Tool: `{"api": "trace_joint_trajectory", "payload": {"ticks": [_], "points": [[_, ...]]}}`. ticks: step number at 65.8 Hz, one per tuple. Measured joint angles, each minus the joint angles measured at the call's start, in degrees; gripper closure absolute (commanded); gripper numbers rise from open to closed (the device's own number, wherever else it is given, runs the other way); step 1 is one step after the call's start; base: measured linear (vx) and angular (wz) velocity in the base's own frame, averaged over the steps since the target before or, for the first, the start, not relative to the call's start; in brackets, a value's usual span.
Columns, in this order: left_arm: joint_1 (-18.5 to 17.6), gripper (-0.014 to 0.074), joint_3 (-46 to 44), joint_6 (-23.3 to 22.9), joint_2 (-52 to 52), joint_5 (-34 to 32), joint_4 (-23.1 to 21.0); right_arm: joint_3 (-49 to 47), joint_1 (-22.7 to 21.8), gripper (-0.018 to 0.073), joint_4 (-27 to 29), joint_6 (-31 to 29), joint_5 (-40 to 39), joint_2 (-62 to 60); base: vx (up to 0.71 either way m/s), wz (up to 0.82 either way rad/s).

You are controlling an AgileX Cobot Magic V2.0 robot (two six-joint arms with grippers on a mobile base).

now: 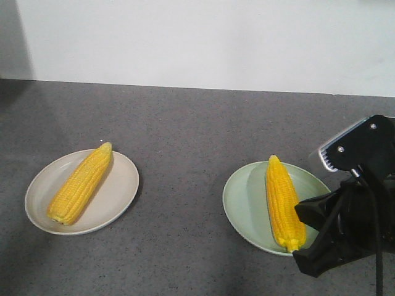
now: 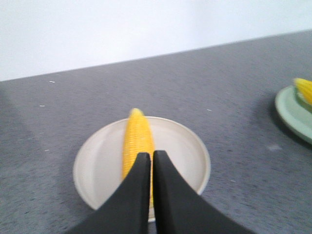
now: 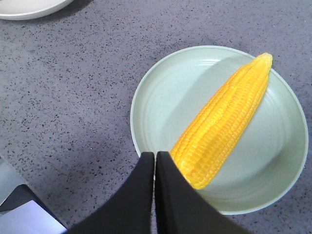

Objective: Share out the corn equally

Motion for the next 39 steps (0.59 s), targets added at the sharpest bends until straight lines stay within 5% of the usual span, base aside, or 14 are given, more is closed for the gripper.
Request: {"api": "trace_joint_trajectory", "payload": {"ticks": [18, 39], "points": [[10.1, 0.0604, 15.8, 0.2, -15.2, -8.0, -1.2, 0.0, 0.0, 0.0567, 0.1, 0.0, 0.4, 0.0, 0.0, 0.0], [14.2, 0.0604, 25.9, 0.2, -23.2, -11.7, -1.6, 0.0, 0.0, 0.0567, 0.1, 0.0, 0.9, 0.0, 0.0, 0.0]]}}
